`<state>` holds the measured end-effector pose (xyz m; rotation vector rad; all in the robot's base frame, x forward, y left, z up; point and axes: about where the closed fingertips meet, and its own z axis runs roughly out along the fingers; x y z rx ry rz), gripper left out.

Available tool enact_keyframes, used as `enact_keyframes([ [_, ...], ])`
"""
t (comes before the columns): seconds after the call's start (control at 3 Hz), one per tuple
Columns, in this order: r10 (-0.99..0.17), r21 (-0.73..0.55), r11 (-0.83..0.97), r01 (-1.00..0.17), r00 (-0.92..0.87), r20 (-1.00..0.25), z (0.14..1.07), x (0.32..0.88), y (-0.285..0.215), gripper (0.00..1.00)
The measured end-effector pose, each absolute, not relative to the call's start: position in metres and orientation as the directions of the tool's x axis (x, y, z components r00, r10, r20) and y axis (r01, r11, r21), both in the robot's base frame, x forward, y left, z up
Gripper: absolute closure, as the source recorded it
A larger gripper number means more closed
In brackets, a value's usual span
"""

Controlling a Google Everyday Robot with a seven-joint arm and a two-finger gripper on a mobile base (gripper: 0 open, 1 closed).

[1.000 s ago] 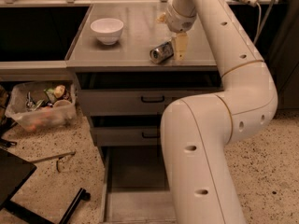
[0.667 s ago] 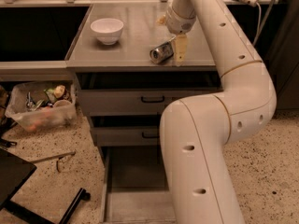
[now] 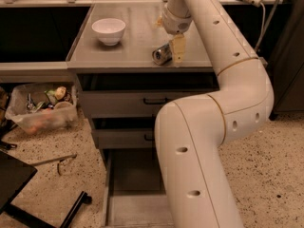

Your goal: Place redbull can into bottom drawer

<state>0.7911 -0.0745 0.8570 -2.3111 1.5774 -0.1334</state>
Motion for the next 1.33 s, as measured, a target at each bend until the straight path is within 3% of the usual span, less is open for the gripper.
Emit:
enact_keyframes([
  [0.67, -0.931, -0.277, -0.292, -0.915, 0.338, -0.137, 0.844, 0.785, -0.072, 0.0],
  [1.33, -0.936, -0.285, -0.263, -0.922, 0.315, -0.157, 0.831, 0.794, -0.068, 0.42],
])
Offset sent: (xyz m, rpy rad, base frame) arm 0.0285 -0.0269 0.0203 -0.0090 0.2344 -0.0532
